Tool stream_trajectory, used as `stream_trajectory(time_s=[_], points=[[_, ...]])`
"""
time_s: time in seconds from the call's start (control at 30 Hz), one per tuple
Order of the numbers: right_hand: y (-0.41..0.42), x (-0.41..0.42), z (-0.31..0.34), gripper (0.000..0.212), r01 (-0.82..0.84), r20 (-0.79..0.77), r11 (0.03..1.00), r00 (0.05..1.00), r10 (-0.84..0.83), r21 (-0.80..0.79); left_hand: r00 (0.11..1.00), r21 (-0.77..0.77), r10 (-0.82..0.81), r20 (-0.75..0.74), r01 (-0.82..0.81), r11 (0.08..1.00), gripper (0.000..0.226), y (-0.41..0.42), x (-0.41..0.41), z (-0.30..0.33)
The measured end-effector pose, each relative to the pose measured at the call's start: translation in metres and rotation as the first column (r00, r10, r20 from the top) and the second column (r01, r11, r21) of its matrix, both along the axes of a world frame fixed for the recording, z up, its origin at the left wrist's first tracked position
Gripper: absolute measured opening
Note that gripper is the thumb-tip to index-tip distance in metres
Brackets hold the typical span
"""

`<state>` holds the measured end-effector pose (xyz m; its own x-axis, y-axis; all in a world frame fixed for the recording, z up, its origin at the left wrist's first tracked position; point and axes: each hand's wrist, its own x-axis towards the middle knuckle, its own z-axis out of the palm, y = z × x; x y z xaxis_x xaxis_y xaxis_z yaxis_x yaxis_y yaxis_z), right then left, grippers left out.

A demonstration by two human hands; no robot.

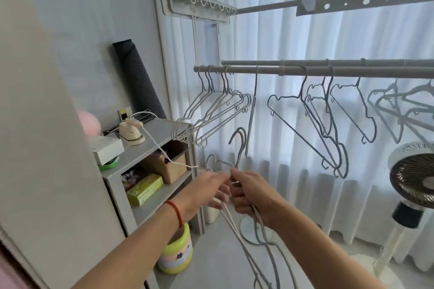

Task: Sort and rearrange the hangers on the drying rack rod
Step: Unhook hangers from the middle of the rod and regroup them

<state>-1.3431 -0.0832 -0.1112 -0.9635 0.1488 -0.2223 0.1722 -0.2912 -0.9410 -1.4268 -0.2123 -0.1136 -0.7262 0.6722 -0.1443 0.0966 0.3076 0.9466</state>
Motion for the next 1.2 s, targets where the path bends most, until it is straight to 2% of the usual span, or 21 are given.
stream_trajectory(time_s=[0.13,0.23,0.33,0.4,0.43,0.5,0.53,0.63,0.73,0.87,0.93,1.03,1.2], points=[[0.004,0.003,0.001,0.032,0.009,0.056,0.999,0.998,-0.006,-0.054,0.941,0.152,-0.126,0.313,0.082,0.985,0.042,0.013,-0.003,0.002],[0.009,0.013,-0.001,0.031,-0.008,0.104,0.995,0.994,0.019,-0.1,0.882,0.11,-0.249,0.4,0.223,0.969,0.04,0.017,-0.009,-0.001],[0.014,0.021,-0.002,0.028,0.142,0.132,0.989,0.981,-0.145,0.029,0.925,-0.039,-0.255,0.283,0.277,0.96,0.042,0.034,-0.011,0.005],[0.025,0.022,0.0,0.023,0.25,0.129,0.956,0.954,-0.27,0.151,0.99,-0.089,-0.13,0.058,0.135,0.987,0.041,0.051,-0.019,0.014],[0.033,0.021,0.002,0.021,0.301,0.124,0.932,0.936,-0.329,0.204,0.996,-0.071,-0.042,-0.085,0.036,0.997,0.036,0.059,-0.026,0.019],[0.05,0.019,0.009,0.025,0.378,0.109,0.881,0.9,-0.422,0.286,0.943,-0.008,0.106,-0.316,-0.114,0.993,0.029,0.075,-0.044,0.033],[0.057,0.017,0.013,0.026,0.402,0.093,0.863,0.889,-0.448,0.305,0.921,0.013,0.138,-0.363,-0.143,0.99,0.026,0.083,-0.052,0.039],[0.073,0.002,0.031,0.026,0.437,0.045,0.842,0.88,-0.474,0.316,0.916,0.032,0.125,-0.381,-0.122,0.992,0.023,0.108,-0.075,0.053],[0.086,-0.022,0.048,0.03,0.466,0.009,0.831,0.871,-0.491,0.304,0.915,-0.058,0.042,-0.402,-0.072,0.996,0.027,0.127,-0.094,0.058],[0.097,-0.051,0.069,0.03,0.465,-0.016,0.81,0.87,-0.493,0.358,0.961,-0.132,-0.037,-0.275,0.0,0.991,0.045,0.142,-0.118,0.054],[0.1,-0.064,0.077,0.029,0.473,-0.049,0.793,0.868,-0.495,0.385,0.986,-0.1,-0.073,-0.152,0.058,0.993,0.044,0.145,-0.124,0.054],[0.102,-0.083,0.089,0.026,0.495,-0.092,0.756,0.856,-0.508,0.429,0.989,-0.043,-0.131,-0.066,0.128,0.991,0.021,0.145,-0.134,0.051],[0.109,-0.12,0.103,0.028,0.526,-0.133,0.717,0.838,-0.53,0.457,0.999,0.177,-0.033,-0.031,0.038,0.984,0.012,0.14,-0.15,0.048]])
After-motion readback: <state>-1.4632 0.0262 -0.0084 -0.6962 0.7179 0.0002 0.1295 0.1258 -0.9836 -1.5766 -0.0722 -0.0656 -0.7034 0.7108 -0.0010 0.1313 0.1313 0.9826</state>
